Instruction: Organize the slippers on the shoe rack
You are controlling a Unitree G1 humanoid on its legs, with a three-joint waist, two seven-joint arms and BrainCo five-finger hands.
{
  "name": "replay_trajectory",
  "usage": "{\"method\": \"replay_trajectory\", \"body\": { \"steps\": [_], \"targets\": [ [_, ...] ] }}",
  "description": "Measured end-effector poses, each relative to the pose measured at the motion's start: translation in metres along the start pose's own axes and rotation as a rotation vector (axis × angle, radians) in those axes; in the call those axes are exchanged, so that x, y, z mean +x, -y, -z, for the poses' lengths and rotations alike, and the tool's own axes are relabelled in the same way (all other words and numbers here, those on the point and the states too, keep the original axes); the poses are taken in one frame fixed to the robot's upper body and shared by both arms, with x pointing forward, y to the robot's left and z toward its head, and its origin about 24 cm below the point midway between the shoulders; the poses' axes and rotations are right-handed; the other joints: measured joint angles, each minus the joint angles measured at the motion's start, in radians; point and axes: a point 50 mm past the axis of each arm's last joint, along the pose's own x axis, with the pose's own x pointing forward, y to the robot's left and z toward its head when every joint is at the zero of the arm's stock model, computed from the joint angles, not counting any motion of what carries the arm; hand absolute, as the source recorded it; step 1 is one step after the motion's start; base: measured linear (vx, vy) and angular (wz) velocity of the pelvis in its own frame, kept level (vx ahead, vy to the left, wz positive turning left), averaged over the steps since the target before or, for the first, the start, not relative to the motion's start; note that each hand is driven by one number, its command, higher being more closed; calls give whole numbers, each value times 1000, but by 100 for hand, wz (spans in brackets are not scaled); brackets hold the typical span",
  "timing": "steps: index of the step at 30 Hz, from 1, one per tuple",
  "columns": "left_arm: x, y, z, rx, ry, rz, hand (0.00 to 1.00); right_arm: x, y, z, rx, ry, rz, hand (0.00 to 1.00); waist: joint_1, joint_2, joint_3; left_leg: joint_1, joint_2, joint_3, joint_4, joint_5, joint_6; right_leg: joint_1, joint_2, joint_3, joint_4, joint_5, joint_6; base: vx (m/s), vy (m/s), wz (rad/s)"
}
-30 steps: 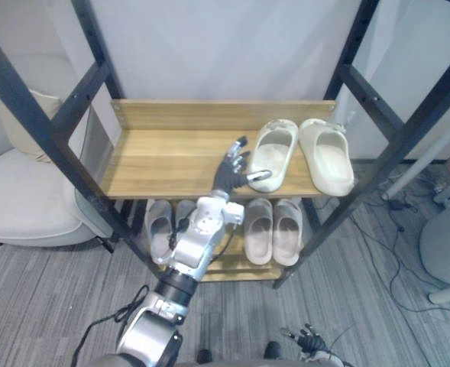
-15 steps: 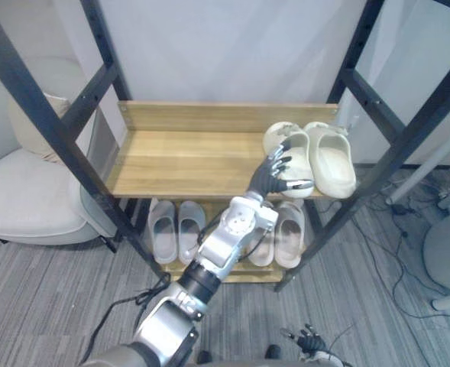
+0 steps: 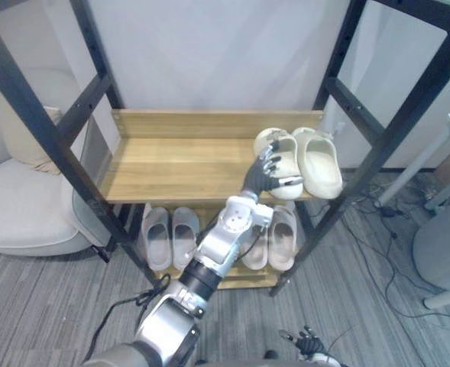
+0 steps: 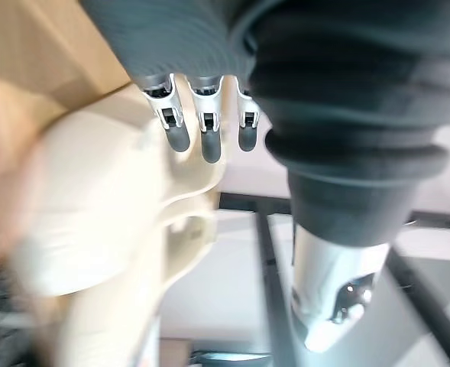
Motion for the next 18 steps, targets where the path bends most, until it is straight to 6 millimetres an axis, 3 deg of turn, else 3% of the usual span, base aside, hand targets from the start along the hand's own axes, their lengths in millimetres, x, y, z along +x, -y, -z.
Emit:
{"method": "replay_trajectory", "body": {
  "steps": [4, 7, 8, 12, 14, 18],
  "targets": [
    [-6, 3, -27, -41, 125, 37, 0, 0, 0, 0, 0, -1, 0, 0, 9, 0, 0, -1, -1, -20, 3, 1, -1, 8, 0, -16, 0, -2, -1, 3, -5, 13],
    [-28, 4, -27, -126, 162, 73, 0, 0, 0, 0, -2, 0, -2, 0, 24, 1, -9, -1, -1, -39, 4, 2, -3, 20, 0, -36, 0, -9, 0, 6, -13, 21],
    [-45, 4, -17, -202, 136, 88, 0, 0, 0, 0, -2, -1, -3, 0, 36, 2, -10, 0, -1, -52, 5, 3, -4, 29, 0, -49, 0, -12, 0, 5, -17, 23],
    [-76, 2, 6, -281, 49, 116, 0, 1, -5, -4, -24, 10, -22, 0, 45, 1, -12, -2, -1, -65, 7, 5, -6, 34, 1, -60, 0, -15, 1, -10, -12, 13],
    [-101, 7, 32, -377, -59, 128, 0, 2, -15, -7, -17, 16, -47, 0, 62, 1, -13, -7, -2, -73, 16, 4, -7, 36, 1, -64, 0, -15, 0, -17, -3, 7],
    [-128, 8, 59, -418, -176, 143, 0, 3, -28, -8, -35, 13, -88, 0, 74, 2, -12, -15, -2, -85, 24, 6, -9, 40, 6, -83, 0, -16, -2, -22, -11, 13]
  ]
}}
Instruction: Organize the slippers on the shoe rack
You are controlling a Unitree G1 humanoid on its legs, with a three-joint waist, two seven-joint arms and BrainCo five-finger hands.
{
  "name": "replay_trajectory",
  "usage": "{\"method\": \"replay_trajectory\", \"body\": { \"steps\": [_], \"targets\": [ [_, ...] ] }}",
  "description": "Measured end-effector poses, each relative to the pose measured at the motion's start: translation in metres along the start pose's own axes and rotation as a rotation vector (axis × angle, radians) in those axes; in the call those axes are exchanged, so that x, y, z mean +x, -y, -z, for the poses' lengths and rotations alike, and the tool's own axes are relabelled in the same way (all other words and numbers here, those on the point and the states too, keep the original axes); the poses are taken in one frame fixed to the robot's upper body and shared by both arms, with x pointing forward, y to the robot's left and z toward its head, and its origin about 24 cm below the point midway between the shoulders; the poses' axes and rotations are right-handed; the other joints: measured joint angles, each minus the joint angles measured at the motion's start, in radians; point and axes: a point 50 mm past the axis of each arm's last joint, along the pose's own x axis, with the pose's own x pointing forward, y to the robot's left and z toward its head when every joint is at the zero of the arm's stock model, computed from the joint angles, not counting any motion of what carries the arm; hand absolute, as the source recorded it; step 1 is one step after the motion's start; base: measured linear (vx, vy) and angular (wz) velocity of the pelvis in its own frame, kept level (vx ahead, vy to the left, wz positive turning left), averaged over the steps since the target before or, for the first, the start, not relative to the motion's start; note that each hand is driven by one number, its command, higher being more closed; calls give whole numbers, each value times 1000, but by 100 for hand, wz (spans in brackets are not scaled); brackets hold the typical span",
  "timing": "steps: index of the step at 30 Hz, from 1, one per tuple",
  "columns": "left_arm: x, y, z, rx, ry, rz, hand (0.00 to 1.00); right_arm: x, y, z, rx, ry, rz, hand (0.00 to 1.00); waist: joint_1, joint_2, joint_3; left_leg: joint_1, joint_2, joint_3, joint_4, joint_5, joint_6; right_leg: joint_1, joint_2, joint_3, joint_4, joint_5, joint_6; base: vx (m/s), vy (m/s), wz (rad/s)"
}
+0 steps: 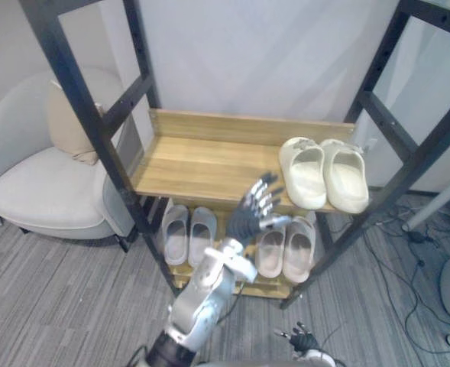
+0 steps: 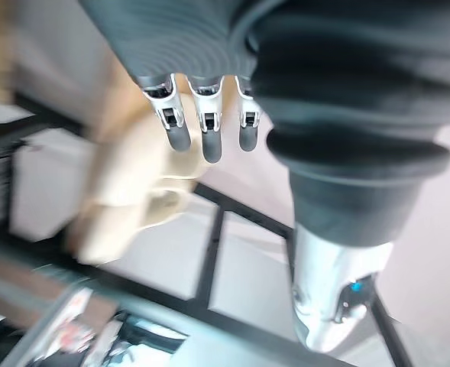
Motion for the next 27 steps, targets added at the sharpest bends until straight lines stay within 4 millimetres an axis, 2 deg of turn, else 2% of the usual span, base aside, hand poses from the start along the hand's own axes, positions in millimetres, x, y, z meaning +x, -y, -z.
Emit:
{"method": "replay_trajectory", "body": {
  "steps": [1, 2, 4, 6, 7, 8, 10, 12, 13, 16, 20, 27],
  "targets": [
    [-11, -12, 17, -10, -72, -47, 0, 0, -4, 0, -7, -3, -14, 0, 0, 3, 4, 16, 1, -5, -3, 0, -1, 19, 2, -3, 0, -3, -4, -22, -7, 7],
    [-15, -17, 24, -14, -103, -70, 0, 0, -4, 0, -6, -2, -16, 0, 1, 4, 5, 18, 1, -5, -4, 0, -1, 27, 2, -4, -1, -4, -5, -60, -9, 6],
    [-38, -47, 54, 11, -239, -206, 0, 1, -6, -3, -13, 13, -23, 0, 3, 6, 4, 29, 3, -5, -17, -2, -8, 31, 5, -4, -6, -12, -7, -66, -3, -1],
    [-52, -69, 73, 59, -342, -302, 0, 1, -7, -4, -26, 17, -30, 0, 3, 4, 9, 30, 6, -11, -30, 5, -14, 27, 8, -5, -7, -14, -11, -52, -12, 3],
    [-70, -89, 89, 83, -436, -399, 0, 0, -7, -1, -38, 12, -34, 0, 3, -2, 14, 31, 9, -15, -38, 7, -18, 27, 13, -7, -7, -16, -14, -51, -21, 5],
    [-77, -95, 93, 82, -465, -433, 0, 0, -7, 0, -38, 9, -34, 0, 3, -3, 14, 31, 10, -17, -39, 8, -19, 27, 14, -7, -7, -18, -16, -33, -24, 3],
    [-108, -121, 110, 134, -600, -579, 0, 0, -6, 0, -38, 14, -33, 0, 3, -11, 18, 33, 16, -19, -40, 11, -24, 27, 21, -8, -7, -21, -18, 0, 0, 0],
    [-129, -134, 119, 163, -684, -678, 0, 0, -6, 0, -38, 17, -31, 0, 2, -15, 23, 39, 20, -19, -41, 12, -26, 28, 26, -8, -7, -20, -18, 33, -9, 0],
    [-147, -144, 124, 182, -744, -768, 0, 0, -6, -1, -38, 23, -28, 0, 2, -18, 36, 50, 22, -20, -42, 16, -22, 37, 29, -8, -7, -19, -17, 59, -15, 1],
    [-167, -155, 127, 183, -788, -895, 0, 2, -5, -1, -39, 18, -17, 0, 1, -17, 43, 57, 22, -23, -42, 16, -22, 46, 29, -14, -7, -20, -16, 32, -2, 4],
    [-177, -165, 123, 229, -807, -1009, 0, 4, -6, -6, -34, 30, -11, 0, 4, -16, 67, 82, 22, -21, -65, 16, -22, 57, 27, -10, -7, -23, -12, 4, 11, -2],
    [-188, -169, 122, 224, -818, -1084, 0, 6, -4, -6, -33, 17, -1, 0, 6, -18, 76, 90, 21, -13, -71, 16, -21, 55, 27, 6, -7, -28, -6, 19, 5, -6]
  ]
}}
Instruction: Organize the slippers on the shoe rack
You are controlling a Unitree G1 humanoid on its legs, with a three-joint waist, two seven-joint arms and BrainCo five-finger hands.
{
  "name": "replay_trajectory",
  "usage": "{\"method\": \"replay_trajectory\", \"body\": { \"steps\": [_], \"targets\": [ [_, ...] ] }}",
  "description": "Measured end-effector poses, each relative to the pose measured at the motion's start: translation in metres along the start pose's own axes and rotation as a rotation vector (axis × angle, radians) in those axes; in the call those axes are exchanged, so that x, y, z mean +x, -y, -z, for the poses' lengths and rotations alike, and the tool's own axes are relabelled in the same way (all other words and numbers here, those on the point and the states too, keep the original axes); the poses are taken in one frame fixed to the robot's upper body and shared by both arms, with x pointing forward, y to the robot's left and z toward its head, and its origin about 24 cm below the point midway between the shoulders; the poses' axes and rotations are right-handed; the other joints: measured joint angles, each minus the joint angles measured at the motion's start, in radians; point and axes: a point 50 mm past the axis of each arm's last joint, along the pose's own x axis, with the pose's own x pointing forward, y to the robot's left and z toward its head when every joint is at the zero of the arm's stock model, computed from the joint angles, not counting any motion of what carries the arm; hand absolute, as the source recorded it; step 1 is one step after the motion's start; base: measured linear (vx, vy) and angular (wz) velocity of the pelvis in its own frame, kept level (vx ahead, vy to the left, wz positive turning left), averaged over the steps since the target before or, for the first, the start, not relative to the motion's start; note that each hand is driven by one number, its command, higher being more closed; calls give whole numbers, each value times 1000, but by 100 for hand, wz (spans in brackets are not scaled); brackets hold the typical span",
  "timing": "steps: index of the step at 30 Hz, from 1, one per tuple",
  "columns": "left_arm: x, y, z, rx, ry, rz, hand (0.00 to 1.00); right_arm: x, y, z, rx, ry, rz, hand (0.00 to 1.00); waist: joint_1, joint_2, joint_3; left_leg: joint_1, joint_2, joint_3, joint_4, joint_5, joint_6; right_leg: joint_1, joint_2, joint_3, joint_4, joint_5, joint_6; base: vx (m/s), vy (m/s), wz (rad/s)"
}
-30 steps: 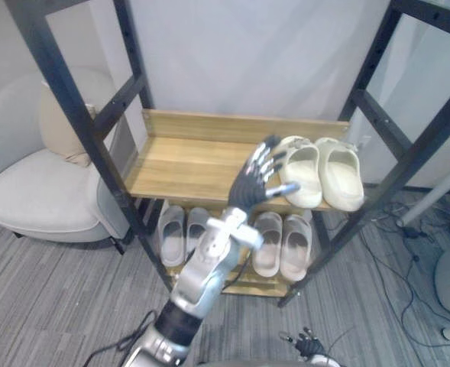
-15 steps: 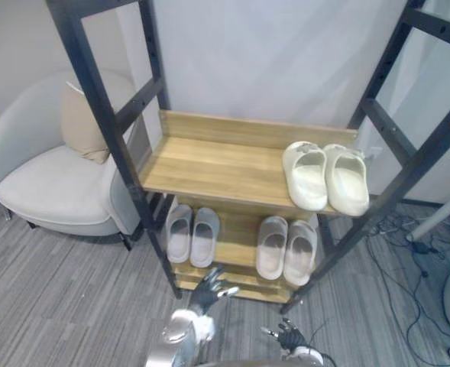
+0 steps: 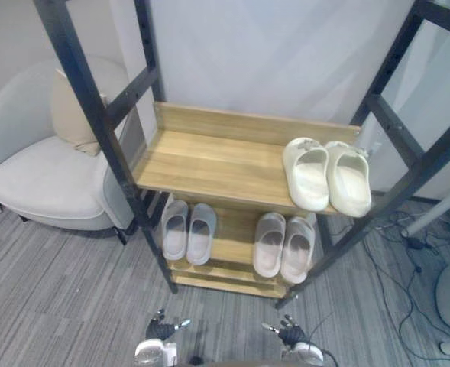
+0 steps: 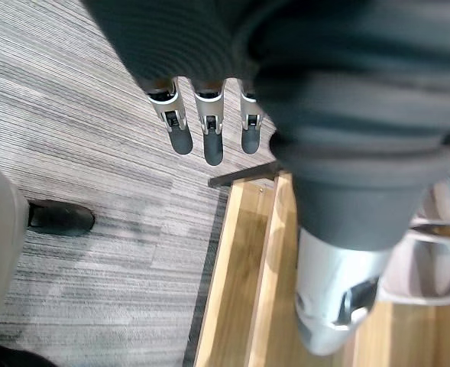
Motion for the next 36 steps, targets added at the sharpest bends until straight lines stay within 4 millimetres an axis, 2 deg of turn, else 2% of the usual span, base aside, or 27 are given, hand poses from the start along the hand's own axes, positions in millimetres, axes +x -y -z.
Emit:
{"method": "replay_trajectory", "body": {
  "steps": [1, 3, 4, 5, 6, 7, 8, 9, 10, 12, 14, 15, 16, 17, 18, 21, 22, 23, 24, 26, 28, 30, 31, 32, 33, 35, 36],
  "targets": [
    [0, -3, 0, -12, 4, -21, 0, 0, 0, -2, -16, 7, -2, 0, 2, -6, 7, -7, -3, 0, 16, -15, 6, -1, -4, 0, 9, -6, 2, 30, 5, -6],
    [0, -4, -2, -25, 12, -32, 0, 1, -1, -4, -30, 13, -4, 0, 11, 0, 22, -19, -3, 5, 52, -42, 4, -17, -18, 0, 55, -34, 3, 14, 43, -7],
    [0, -5, 1, -32, 6, -35, 0, 1, -1, -5, -33, 20, -4, 0, 14, 10, 32, -45, -5, 9, 93, -74, 10, -70, -47, 12, 184, -89, 5, -13, 69, -5],
    [-1, -5, 1, -31, 4, -36, 0, 1, -1, -7, -35, 26, -5, 0, 14, 12, 40, -46, -9, 6, 106, -86, 17, -92, -62, 23, 250, -115, 6, -7, 72, 25],
    [0, -5, 1, -33, 7, -37, 0, 2, -2, -15, -40, 58, -9, 0, 10, 15, 64, -46, -20, -27, 141, -105, 22, -165, -113, 65, 474, -166, -22, 15, 29, 42],
    [0, -5, 0, -33, 9, -37, 0, 2, -2, -17, -41, 64, -10, 0, 9, 15, 69, -47, -23, -41, 151, -109, 25, -184, -122, 86, 527, -168, -24, 38, 26, 98],
    [0, -6, -3, -30, 22, -38, 0, 1, -3, -22, -53, 95, -18, 0, 4, 12, 80, -59, -38, -98, 194, -124, 29, -248, -136, 191, 694, -160, -35, 36, -6, 114],
    [1, -7, -6, -31, 33, -42, 0, 0, -3, -21, -73, 103, -22, 0, 1, 10, 82, -68, -45, -139, 222, -131, 37, -290, -119, 278, 765, -174, -40, 106, -70, 163],
    [1, -8, -10, -35, 48, -55, 0, -2, -5, -19, -89, 108, -30, 0, 2, 4, 81, -86, -47, -195, 259, -138, 26, -309, -76, 382, 805, -216, -32, 153, -144, 164],
    [1, -9, -12, -53, 57, -62, 0, -6, -6, -17, -88, 122, -43, 0, 4, -6, 78, -113, -67, -290, 301, -145, 9, -307, -18, 509, 753, -277, -29, 167, -234, 173],
    [1, -9, -15, -65, 67, -62, 0, -7, -2, -17, -59, 131, -55, 0, 13, -16, 77, -139, -101, -339, 336, -159, -12, -296, -4, 603, 645, -278, -29, 86, -258, 114],
    [0, -6, -14, -72, 65, -55, 0, -7, 0, -18, -46, 135, -56, 0, 14, -8, 83, -154, -110, -367, 360, -168, -27, -260, 4, 631, 618, -301, -3, 43, -254, 82],
    [-1, 2, -16, -89, 75, -41, 0, -6, 4, -21, -51, 143, -48, 0, 25, 22, 87, -169, -97, -386, 360, -169, -34, -238, 5, 599, 562, -314, 8, 26, -247, 73],
    [-2, 4, -16, -95, 80, -37, 0, -6, 5, -23, -53, 148, -47, 0, 28, 25, 90, -175, -90, -392, 352, -166, -41, -231, 0, 570, 538, -320, 11, 3, -243, 46],
    [-2, 7, -18, -103, 88, -31, 0, -5, 5, -28, -57, 160, -47, 0, 41, 39, 90, -181, -78, -411, 324, -151, -62, -217, -4, 514, 491, -333, 17, -44, -256, 36],
    [-2, 16, -25, -133, 108, -9, 0, -4, 3, -31, -59, 169, -50, 0, 41, 47, 99, -181, -47, -479, 237, -85, -98, -177, -9, 384, 454, -344, -2, -71, -229, 103],
    [-1, 19, -27, -149, 111, -1, 0, -4, 4, -31, -58, 168, -48, 0, 41, 41, 104, -184, -39, -453, 215, -62, -90, -166, -19, 338, 450, -346, -6, -99, -95, 184],
    [0, 22, -32, -179, 119, 4, 0, -3, 2, -36, -57, 181, -46, 0, 40, 31, 105, -225, 6, -184, 208, -37, -15, -170, -51, 241, 451, -352, -21, -105, -54, 155],
    [0, 22, -33, -181, 121, 5, 0, -2, 1, -38, -59, 187, -47, 0, 36, 28, 107, -237, 21, -112, 215, -32, -7, -168, -58, 223, 450, -352, -21, -106, -45, 152],
    [0, 21, -33, -191, 116, 2, 0, 0, -2, -49, -62, 214, -44, 0, 16, 25, 108, -270, 94, 177, 297, -38, 1, -156, -85, 138, 448, -351, -21, -26, -6, 115],
    [1, 22, -35, -189, 123, 4, 0, 1, -5, -56, -58, 232, -46, 0, 11, 36, 109, -302, 127, 373, 367, -67, -15, -136, -99, 47, 465, -348, -16, 21, 72, 142],
    [1, 20, -36, -175, 131, 7, 0, 2, -5, -60, -46, 243, -46, 0, 14, 21, 111, -303, 92, 369, 305, -29, 12, -117, -99, 19, 397, -328, -26, 4, 124, 108],
    [4, 16, -43, -144, 147, 12, 0, 2, -13, -64, -34, 255, -64, 0, 15, 2, 111, -287, 71, 399, 269, -38, 32, -73, -126, -30, 303, -289, 21, 54, 146, 80],
    [5, 16, -43, -132, 139, 16, 0, 2, -13, -65, -32, 260, -65, 0, 10, 8, 115, -282, 88, 437, 311, -73, 34, -52, -124, -42, 298, -278, 32, 123, 154, 68],
    [6, 17, -36, -123, 107, 19, 0, 3, -9, -63, -23, 249, -51, 0, 6, 15, 120, -268, 72, 427, 305, -75, 28, -24, -120, -49, 288, -275, 28, 82, 97, 48],
    [7, 17, -33, -59, 99, 35, 0, 4, -9, -53, -21, 203, -50, 0, 4, 7, 113, -213, -2, 386, 181, -40, 52, 9, -134, -32, 256, -225, 1, 92, 203, 51],
    [7, 16, -33, -56, 100, 31, 0, 5, -9, -53, -22, 201, -49, 0, 4, 8, 114, -213, -6, 380, 179, -46, 52, 6, -141, -32, 271, -223, 5, 129, 230, 62]
  ]
}}
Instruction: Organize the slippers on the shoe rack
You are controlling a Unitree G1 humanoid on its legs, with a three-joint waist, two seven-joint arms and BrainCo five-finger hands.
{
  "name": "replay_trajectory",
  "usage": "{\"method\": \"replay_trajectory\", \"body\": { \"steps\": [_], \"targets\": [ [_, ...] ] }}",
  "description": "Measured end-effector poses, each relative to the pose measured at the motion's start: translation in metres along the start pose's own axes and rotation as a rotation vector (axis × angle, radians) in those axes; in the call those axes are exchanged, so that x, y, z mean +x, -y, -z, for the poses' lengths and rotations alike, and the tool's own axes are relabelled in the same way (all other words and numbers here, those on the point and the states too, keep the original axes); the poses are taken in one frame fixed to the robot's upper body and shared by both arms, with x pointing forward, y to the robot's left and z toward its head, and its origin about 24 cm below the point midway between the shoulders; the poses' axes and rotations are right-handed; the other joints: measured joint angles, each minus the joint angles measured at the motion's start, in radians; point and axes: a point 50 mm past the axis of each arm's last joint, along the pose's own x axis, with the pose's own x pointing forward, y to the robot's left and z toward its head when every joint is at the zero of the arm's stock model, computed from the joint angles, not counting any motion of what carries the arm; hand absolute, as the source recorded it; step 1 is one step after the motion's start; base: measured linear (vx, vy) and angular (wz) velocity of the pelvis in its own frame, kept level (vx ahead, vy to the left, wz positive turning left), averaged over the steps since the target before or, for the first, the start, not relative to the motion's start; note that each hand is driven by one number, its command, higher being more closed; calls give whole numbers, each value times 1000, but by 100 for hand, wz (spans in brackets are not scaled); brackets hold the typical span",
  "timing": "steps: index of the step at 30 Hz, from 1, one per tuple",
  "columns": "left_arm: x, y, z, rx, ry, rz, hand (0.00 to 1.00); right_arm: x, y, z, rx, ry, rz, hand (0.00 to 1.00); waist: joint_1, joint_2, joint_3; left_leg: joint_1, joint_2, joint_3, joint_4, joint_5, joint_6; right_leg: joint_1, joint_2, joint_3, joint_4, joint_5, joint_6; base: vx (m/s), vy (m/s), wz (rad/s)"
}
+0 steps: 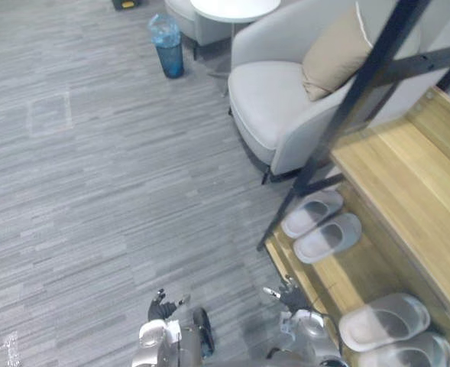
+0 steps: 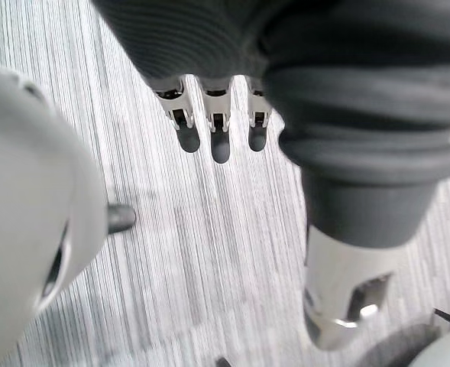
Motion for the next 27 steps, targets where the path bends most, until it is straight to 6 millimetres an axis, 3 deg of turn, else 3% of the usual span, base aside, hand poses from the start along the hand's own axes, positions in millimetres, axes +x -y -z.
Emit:
{"method": "replay_trajectory", "body": {
  "steps": [2, 3, 4, 6, 7, 9, 11, 12, 14, 15, 16, 17, 18, 19, 21, 23, 25, 26, 27],
  "targets": [
    [0, 3, 1, 13, -2, 13, 0, -1, 3, 10, -9, -43, 7, 0, -9, 12, 12, 25, -9, -51, 2, -17, 18, -61, -55, 10, 246, 26, 29, 80, 116, 70],
    [0, 2, 2, 35, -5, 18, 0, -3, 6, 16, -15, -64, 10, 0, -14, 12, 21, 61, -15, -88, -5, -23, 18, -104, -89, 36, 412, 68, -19, 142, 114, 99],
    [0, 0, 4, 65, -15, 24, 0, -5, 6, 17, -20, -61, 0, 0, -28, 21, 35, 108, -12, -143, -7, -40, 27, -168, -70, 133, 593, 40, -62, 184, 121, 115],
    [0, -5, 8, 83, -29, 17, 0, -4, 5, 16, -24, -56, -9, 0, -43, 18, 33, 146, -6, -198, -17, -47, 30, -237, 12, 221, 656, -41, -35, 185, 39, 93],
    [0, -6, 10, 82, -38, 16, 0, -4, 7, 15, -32, -54, -8, 0, -47, 17, 33, 163, -5, -222, -29, -50, 33, -288, 53, 237, 633, -81, -25, 296, 7, 81],
    [0, -6, 10, 74, -42, 16, 0, -4, 9, 10, -54, -28, -14, 0, -51, 21, 37, 191, -9, -267, -47, -62, 35, -372, 121, 255, 478, -89, -26, 256, -9, 70],
    [0, -8, 13, 69, -55, 11, 0, -3, 8, 7, -51, -15, -17, 0, -67, 18, 35, 209, -18, -332, -43, -94, 30, -395, 215, 375, 207, -15, -6, 343, -100, 93],
    [0, -8, 13, 69, -56, 12, 0, -3, 8, 8, -49, -16, -15, 0, -72, 11, 32, 215, -30, -363, -23, -118, 28, -396, 232, 431, 137, 20, -12, 359, -126, 122],
    [-1, -10, 17, 31, -66, 3, 0, -5, 10, 13, -47, -31, -11, 0, -72, -1, 15, 228, -42, -456, 81, -211, 17, -375, 244, 454, 142, 90, -83, 499, -210, 134],
    [-2, -9, 20, 14, -78, -3, 0, -5, 10, 13, -48, -30, -10, 0, -72, 19, 10, 226, -23, -472, 115, -236, -5, -362, 255, 433, 157, 89, -87, 664, -230, 121],
    [-4, -8, 23, -21, -88, -12, 0, -4, 10, 11, -49, -27, -10, 0, -66, 40, -3, 172, -7, -457, 256, -253, -31, -343, 257, 394, 153, 58, -97, 446, -129, 98],
    [-3, -6, 19, -58, -78, -17, 0, -4, 9, 10, -51, -23, -14, 0, -69, 48, 0, 84, 9, -416, 435, -242, -52, -311, 258, 360, 134, 45, -104, 554, -167, 102],
    [-2, -5, 12, -114, -51, -30, 0, -4, 6, 11, -55, -28, -24, 0, -52, 66, 9, -12, 64, -338, 663, -213, -104, -251, 277, 335, 98, 35, -120, 559, -175, 64],
    [-2, -6, 8, -143, -36, -38, 0, -5, -1, 13, -49, -38, -39, 0, -30, 73, 17, -54, 132, -256, 781, -215, -101, -185, 297, 331, 67, 19, -140, 573, -164, 34],
    [-2, -8, 3, -155, -14, -41, 0, -6, -12, 14, -37, -40, -64, 0, -15, 61, 35, -83, 197, -172, 839, -228, -97, -61, 295, 314, 10, -2, -148, 566, -122, 27],
    [-1, -5, -5, -168, 22, -31, 0, -6, -17, 8, -28, -12, -78, 0, -7, 44, 39, -153, 216, -110, 791, -231, -100, 21, 268, 279, -45, -38, -130, 497, -84, 39],
    [-2, 1, -8, -179, 36, -16, 0, -4, -13, 4, -37, -4, -68, 0, 4, 51, 41, -221, 196, -61, 578, -215, -82, 83, 242, 242, -97, -51, -115, 452, 74, 42],
    [-2, 1, -9, -180, 43, -15, 0, -3, -12, 2, -42, 0, -65, 0, 12, 52, 42, -236, 154, -50, 361, -134, -63, 121, 225, 222, -129, -52, -113, 582, 163, 32],
    [-2, 1, -9, -180, 43, -16, 0, -3, -12, 2, -43, -3, -64, 0, 16, 55, 43, -235, 143, -51, 281, -93, -58, 136, 224, 217, -139, -52, -112, 633, 222, 18]
  ]
}}
